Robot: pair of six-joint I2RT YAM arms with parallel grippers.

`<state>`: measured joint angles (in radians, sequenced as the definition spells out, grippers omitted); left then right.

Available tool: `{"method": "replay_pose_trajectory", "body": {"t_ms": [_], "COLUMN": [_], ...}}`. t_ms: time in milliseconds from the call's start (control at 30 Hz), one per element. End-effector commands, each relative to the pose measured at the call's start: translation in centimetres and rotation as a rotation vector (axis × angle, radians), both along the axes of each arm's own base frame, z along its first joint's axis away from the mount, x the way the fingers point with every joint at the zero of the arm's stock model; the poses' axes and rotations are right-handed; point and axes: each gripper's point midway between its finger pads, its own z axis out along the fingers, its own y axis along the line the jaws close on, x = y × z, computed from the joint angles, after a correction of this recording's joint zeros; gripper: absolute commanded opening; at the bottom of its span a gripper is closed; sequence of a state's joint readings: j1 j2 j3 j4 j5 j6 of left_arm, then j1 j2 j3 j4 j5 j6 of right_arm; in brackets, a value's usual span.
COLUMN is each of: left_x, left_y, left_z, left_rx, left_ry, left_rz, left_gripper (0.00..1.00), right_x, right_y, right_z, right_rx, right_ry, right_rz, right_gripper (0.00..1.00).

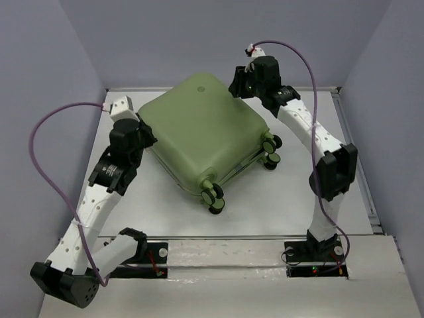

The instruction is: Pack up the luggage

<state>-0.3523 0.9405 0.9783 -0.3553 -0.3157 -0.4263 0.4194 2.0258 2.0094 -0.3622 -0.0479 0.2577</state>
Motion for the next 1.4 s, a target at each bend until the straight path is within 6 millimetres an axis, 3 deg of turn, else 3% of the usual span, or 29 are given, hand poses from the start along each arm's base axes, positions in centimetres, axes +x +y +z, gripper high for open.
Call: {"method": "replay_pose_trajectory", "body": {"t_ms": [0,33,67,133,167,200,233,267,300,333,367,400,433,467,500,633,700,733,767,800,833,867,967,1033,1100,1133,1200,1333,1367], "left_x": [2.6,3.6,4.5,8.0,10.5,11.6,13.3,14.5,17.1,18.7,19.7,21.7,22.6,23.3,24.5,27.3,28.3,29.4,30.0,30.6,31.6,32.2,33.5,33.5,33.0,32.2,32.1,29.1,28.3], "left_y": [0.2,-0.3,-1.4,-1.9,-1.9,-2.6,-1.2,-1.3,-0.7,1.6,1.9,2.7,3.5,5.3,5.8,9.2,9.5,9.4,9.3,9.0,8.8,8.2,7.6,6.6,5.7,5.3,5.0,4.2,3.9], "left_z": [11.0,11.8,12.2,12.5,10.6,10.5,12.0,11.6,8.8,9.7,9.1,6.6,7.2,6.6,4.7,2.8,2.2,0.1,1.5,1.2,-1.2,0.1,-2.7,-5.5,-6.4,-9.0,-8.8,-12.9,-12.1], "left_rx": [-0.066,-0.084,-0.105,-0.12,-0.114,-0.119,-0.141,-0.167,-0.175,-0.188,-0.198,-0.188,-0.159,-0.128,-0.113,-0.148,-0.158,-0.159,-0.155,-0.16,-0.161,-0.173,-0.208,-0.252,-0.287,-0.304,-0.307,-0.347,-0.377], "left_ry": [-0.302,-0.321,-0.321,-0.308,-0.253,-0.243,-0.267,-0.241,-0.174,-0.177,-0.152,-0.1,-0.109,-0.104,-0.074,-0.05,-0.04,-0.002,-0.017,-0.003,0.039,0.021,0.064,0.109,0.113,0.16,0.13,0.198,0.186], "left_rz": [0.037,0.025,-0.021,-0.028,-0.028,-0.052,-0.029,-0.065,-0.054,-0.005,-0.017,0.004,0.016,0.076,0.091,0.12,0.087,0.073,0.057,0.038,0.021,-0.014,-0.049,-0.075,-0.097,-0.095,-0.093,-0.074,-0.06], "left_gripper": [0.21,0.2,0.2,0.18,0.16,0.15,0.15,0.14,0.14,0.13,0.12,0.11,0.11,0.11,0.11,0.14,0.18,0.2,0.22,0.23,0.23,0.23,0.23,0.22,0.2,0.2,0.19,0.14,0.12], "right_x": [-6.0,-7.4,-10.7,-14.6,-18.5,-20.3,-22.2,-25.3,-27.5,-28.6,-30.2,-31.1,-32.0,-32.7,-33.0,-32.6,-31.6,-31.0,-29.8,-29.1,-28.4,-27.1,-24.0,-22.1,-20.8,-20.3,-20.0,-18.8,-18.4], "right_y": [-3.8,-3.6,-3.5,-2.5,-1.8,-1.5,-0.9,0.4,0.4,0.1,-0.4,-0.7,-1.5,-2.3,-2.9,-4.7,-5.0,-5.2,-5.3,-5.3,-5.3,-4.8,-4.0,-3.8,-3.3,-2.8,-2.3,-1.4,-1.4], "right_z": [3.1,3.8,7.3,8.0,6.8,6.0,4.9,0.9,0.6,-1.5,-4.8,-6.3,-6.8,-9.3,-9.9,-12.0,-13.3,-13.7,-14.2,-14.3,-14.3,-14.2,-12.7,-13.3,-12.2,-11.7,-10.9,-10.1,-10.5], "right_rx": [0.002,0.035,0.092,0.153,0.162,0.164,0.161,0.126,0.13,0.094,0.06,0.045,0.043,0.038,0.038,-0.002,-0.052,-0.072,-0.105,-0.118,-0.133,-0.148,-0.154,-0.175,-0.159,-0.145,-0.122,-0.083,-0.079], "right_ry": [-0.021,-0.035,-0.101,-0.131,-0.114,-0.102,-0.084,-0.007,-0.008,0.034,0.108,0.144,0.146,0.201,0.209,0.224,0.243,0.244,0.238,0.231,0.219,0.199,0.155,0.161,0.135,0.111,0.08,0.064,0.078], "right_rz": [-0.073,-0.041,0.01,0.1,0.157,0.189,0.231,0.305,0.331,0.324,0.321,0.314,0.295,0.265,0.248,0.148,0.097,0.071,0.022,0.003,-0.015,-0.037,-0.08,-0.096,-0.098,-0.096,-0.077,-0.048,-0.05], "right_gripper": [0.14,0.07,0.07,0.07,0.07,0.07,0.07,0.07,0.07,0.07,0.07,0.07,0.07,0.07,0.07,0.07,0.07,0.07,0.07,0.07,0.07,0.07,0.07,0.07,0.07,0.07,0.07,0.07,0.07]}}
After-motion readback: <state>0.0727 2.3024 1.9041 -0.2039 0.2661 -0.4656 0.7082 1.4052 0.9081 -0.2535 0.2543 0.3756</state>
